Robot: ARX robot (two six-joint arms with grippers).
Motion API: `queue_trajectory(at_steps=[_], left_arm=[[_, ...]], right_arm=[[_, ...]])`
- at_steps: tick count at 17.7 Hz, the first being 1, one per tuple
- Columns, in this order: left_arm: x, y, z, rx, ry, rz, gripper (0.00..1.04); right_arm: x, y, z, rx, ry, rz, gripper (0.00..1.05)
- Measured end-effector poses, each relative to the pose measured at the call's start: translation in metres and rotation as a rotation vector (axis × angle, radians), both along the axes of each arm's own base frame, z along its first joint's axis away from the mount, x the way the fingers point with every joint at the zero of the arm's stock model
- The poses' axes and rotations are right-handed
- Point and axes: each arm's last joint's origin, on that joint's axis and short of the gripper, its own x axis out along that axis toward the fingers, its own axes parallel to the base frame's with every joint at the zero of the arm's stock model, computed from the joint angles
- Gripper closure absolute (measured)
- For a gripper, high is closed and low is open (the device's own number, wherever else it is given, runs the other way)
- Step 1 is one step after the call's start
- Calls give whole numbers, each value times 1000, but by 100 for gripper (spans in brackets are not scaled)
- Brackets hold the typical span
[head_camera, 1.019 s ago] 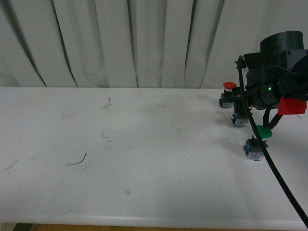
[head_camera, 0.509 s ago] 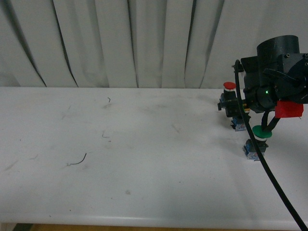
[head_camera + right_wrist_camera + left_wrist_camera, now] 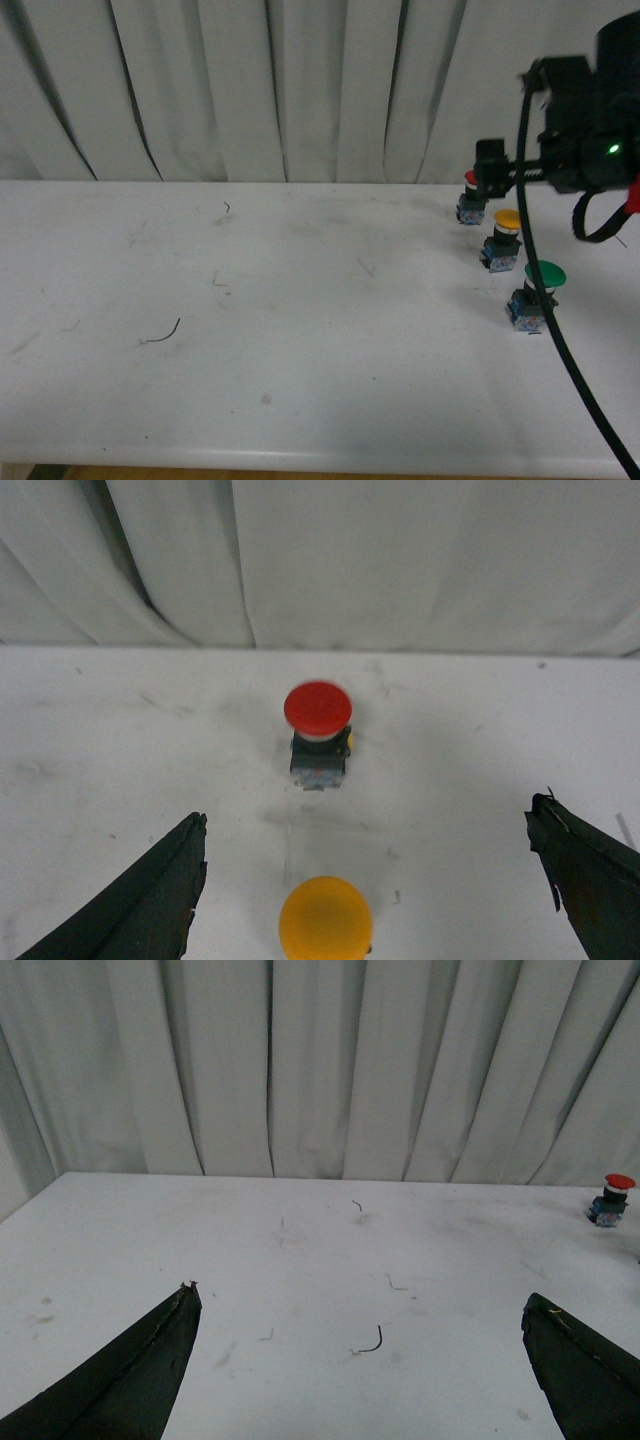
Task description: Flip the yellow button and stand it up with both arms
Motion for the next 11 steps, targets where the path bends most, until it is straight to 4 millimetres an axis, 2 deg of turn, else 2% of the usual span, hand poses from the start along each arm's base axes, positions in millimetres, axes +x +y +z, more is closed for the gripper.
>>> queue_trajectory(at_steps=[2,4,5,8,9,11], left_arm=[[0,0,0,0,0,0,7],[0,0,0,0,0,0,7],[0,0,0,0,0,0,7],[0,0,0,0,0,0,7],[0,0,0,0,0,0,7],[0,0,0,0,0,0,7]], right_arm=[[-40,-21,48,61,-163,10,6],[-96,-38,84,143,-286,43,6],[-131,-43,98,199,-325,69,6],[-166,-45,111,240,-360,91,7],[-196,-42,119,194,-385,26,16],[-258,-44,110,94,-364,-45,38]])
